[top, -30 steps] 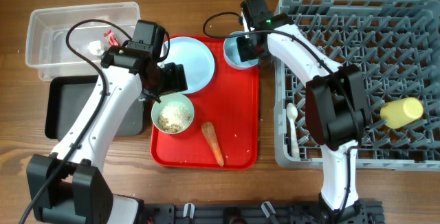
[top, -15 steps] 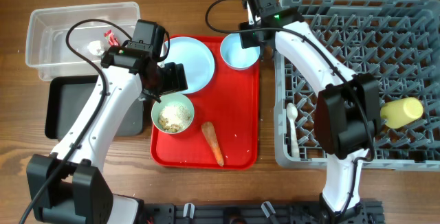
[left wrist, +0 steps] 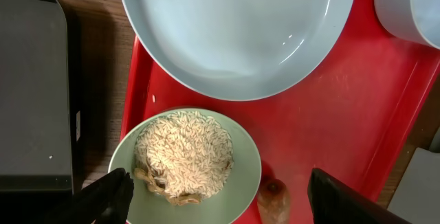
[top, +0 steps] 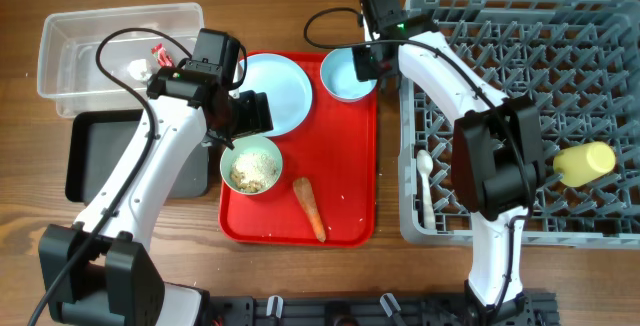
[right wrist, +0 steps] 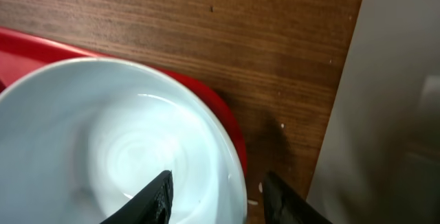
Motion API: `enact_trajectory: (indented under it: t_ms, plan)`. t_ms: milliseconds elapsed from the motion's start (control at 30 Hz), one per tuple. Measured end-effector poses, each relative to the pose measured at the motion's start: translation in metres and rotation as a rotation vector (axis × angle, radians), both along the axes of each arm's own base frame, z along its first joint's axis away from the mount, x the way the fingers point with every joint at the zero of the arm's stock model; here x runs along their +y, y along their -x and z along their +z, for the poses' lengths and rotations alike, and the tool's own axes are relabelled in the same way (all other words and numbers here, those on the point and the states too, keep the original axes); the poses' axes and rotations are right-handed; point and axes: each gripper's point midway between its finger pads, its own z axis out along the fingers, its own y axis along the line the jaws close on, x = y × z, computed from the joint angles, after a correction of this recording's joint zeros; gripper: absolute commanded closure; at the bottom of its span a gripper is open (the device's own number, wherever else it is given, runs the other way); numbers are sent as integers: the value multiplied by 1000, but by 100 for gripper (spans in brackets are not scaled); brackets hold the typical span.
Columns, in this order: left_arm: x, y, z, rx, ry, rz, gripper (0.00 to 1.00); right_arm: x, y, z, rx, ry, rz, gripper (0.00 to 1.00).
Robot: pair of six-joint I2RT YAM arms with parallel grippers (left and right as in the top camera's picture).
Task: Sort waste into correct bins and load items into the dishwasher rack
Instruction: 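Grasp the light-blue bowl rim with the right gripper and lift, then carry the light-blue bowl into the dish rack and release it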
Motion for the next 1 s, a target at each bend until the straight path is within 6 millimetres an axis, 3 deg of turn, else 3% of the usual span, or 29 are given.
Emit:
enact_trajectory:
  t_ms: [233,867,1000]
  plan:
    - [0,0,0,0,0,0,17,0,3,-4,16,-4,-6,96]
    - [0,0,0,0,0,0,17,8,12,-2,65,-82,-20,96]
    - [0,0,0,0,0,0,17,2,12,31,15,-84,-27,96]
